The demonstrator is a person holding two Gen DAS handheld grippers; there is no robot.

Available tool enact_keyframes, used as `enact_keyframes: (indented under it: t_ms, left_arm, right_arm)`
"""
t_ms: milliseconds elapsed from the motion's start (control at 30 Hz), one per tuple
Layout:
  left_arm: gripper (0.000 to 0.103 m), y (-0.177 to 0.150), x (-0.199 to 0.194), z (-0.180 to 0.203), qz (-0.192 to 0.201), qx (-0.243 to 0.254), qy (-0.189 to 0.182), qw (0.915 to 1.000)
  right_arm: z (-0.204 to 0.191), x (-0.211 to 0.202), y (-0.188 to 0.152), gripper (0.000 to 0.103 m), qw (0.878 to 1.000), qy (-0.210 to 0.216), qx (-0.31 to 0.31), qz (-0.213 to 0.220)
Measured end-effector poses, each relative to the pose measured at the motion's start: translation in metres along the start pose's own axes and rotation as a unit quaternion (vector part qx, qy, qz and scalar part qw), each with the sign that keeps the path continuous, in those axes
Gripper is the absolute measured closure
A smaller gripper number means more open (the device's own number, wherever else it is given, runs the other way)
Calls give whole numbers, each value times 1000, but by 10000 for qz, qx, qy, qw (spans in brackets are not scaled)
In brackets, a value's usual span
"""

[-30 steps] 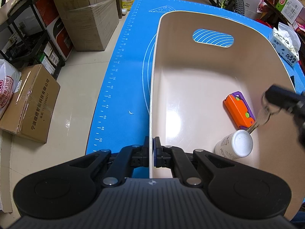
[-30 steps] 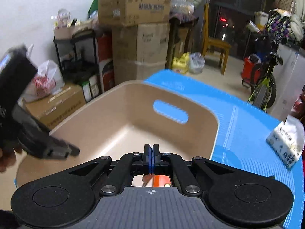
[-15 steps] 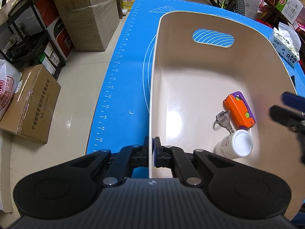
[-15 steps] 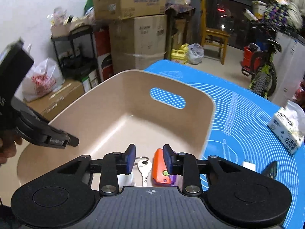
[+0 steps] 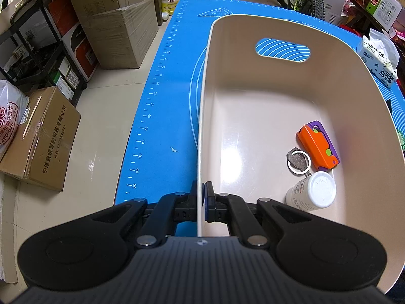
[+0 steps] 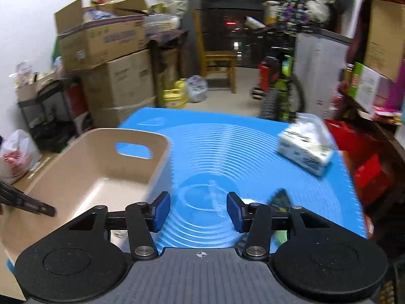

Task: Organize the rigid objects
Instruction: 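Move the right tool back over the remote and tape roll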

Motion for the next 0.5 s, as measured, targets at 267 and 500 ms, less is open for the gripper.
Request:
enact_keyframes:
  t_ms: [267,500]
  left_arm:
    - [99,0,0,0,2,-9,-2,10000]
    - [98,0,0,0,1,-7,0,10000]
  right_arm:
    - [51,9,-40,42,9971,-561,379,-357]
    - [72,27,-70,38,9932,-865,457,-637]
Point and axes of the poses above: each gripper's, at about its wrist camera, not at the fingertips, and x roughly the way its jaws point, z to its right, y to its top, the point moved 4 cm from there along x, roughly the way its jaws point, and after that the axes turned 9 degrees about -y, right-handed, at the moved point
